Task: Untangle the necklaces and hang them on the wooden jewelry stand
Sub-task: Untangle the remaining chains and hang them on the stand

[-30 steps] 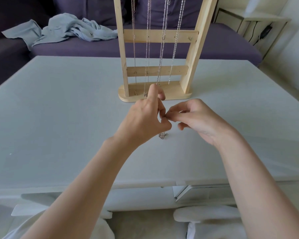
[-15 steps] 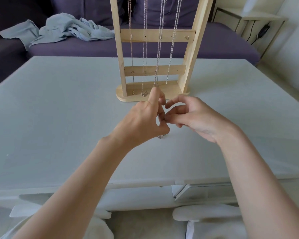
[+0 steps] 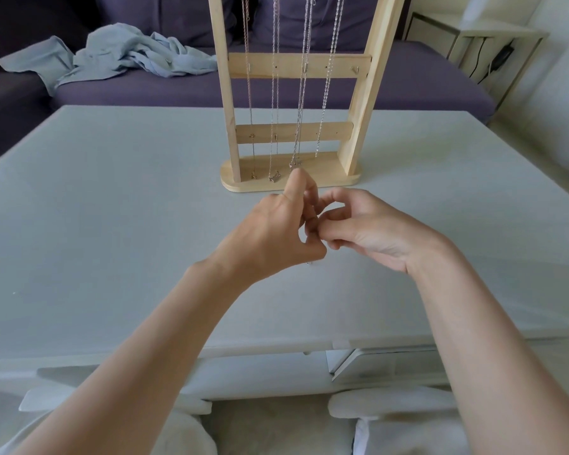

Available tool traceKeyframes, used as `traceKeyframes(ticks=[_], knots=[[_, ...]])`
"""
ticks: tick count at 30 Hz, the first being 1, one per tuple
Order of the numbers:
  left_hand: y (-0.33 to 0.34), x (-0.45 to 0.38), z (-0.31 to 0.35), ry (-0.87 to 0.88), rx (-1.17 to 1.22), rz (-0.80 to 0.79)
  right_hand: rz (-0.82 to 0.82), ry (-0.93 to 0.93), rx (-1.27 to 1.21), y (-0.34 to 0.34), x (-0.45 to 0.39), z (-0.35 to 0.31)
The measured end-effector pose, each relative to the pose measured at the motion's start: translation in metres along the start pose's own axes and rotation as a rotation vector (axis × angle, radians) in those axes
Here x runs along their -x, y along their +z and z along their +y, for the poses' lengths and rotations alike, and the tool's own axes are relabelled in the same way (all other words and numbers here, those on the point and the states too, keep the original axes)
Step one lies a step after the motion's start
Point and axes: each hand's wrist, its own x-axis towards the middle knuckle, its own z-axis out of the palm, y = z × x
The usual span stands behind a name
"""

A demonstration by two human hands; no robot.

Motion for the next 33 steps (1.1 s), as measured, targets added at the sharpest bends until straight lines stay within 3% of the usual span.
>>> traceKeyframes(ticks=[19, 28, 33], knots=[[-0.01, -0.001, 0.006, 0.07, -0.058, 0.062, -0.052, -0.092, -0.233, 0.004, -0.003, 0.002], [-0.007, -0.002, 0.015, 0.066, 0.038, 0.211, -0.083, -0.099, -0.55, 0.007, -0.004, -0.003], [-0.001, -0.003, 0.013, 0.091, -0.016, 0.233, -0.028, -0.066, -0.554, 0.009, -0.005, -0.006]])
